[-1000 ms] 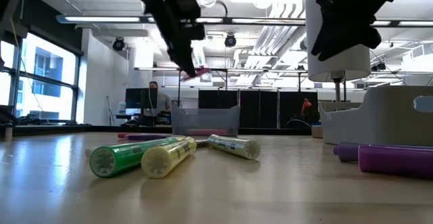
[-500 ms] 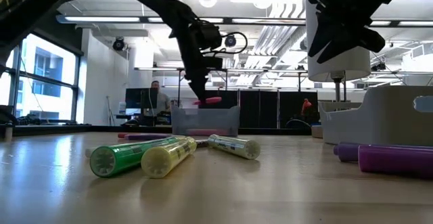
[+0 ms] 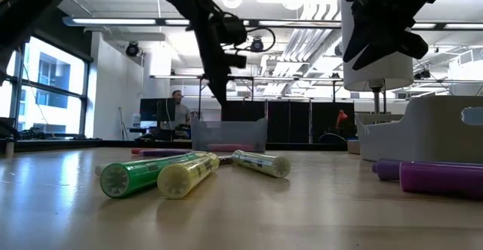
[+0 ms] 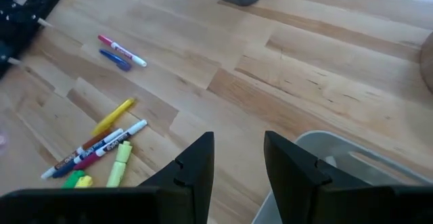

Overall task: Pick & Place Markers
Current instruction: Put the dark purple highlighter pen into the transparent bin

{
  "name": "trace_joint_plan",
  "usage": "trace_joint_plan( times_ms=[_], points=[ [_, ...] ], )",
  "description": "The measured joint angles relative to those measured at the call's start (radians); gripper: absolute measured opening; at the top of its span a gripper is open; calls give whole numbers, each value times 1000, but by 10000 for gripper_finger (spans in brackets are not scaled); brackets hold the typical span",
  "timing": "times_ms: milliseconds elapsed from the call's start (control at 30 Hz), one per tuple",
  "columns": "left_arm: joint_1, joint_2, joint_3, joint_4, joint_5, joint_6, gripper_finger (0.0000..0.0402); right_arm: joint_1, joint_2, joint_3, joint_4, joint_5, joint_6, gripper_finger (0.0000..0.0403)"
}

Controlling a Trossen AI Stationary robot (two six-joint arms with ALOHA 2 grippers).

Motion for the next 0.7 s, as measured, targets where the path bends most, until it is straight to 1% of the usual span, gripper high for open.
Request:
trace_joint_plan(
  times_ms=[133,233,333,400,533,567,700],
  points=[
    [-46,-43,0,-55,100,-148,128,0,0,0,0,-28,-46,119],
    [-93,-57,0,-102,146,-252,125,0,0,0,0,-61,-86,119],
    [-157,-62,0,-150,176,-320,107,0,0,0,0,-86,-141,119],
    [-213,-62,-2,-158,213,-338,86,0,0,0,0,-90,-182,119],
    [-345,-64,-73,-90,277,-388,20,0,0,0,1,-90,-260,119],
    [-377,-64,-98,-65,289,-407,11,0,0,0,2,-90,-273,119],
    [-497,-64,-193,30,304,-524,13,0,0,0,7,-85,-316,119]
  ],
)
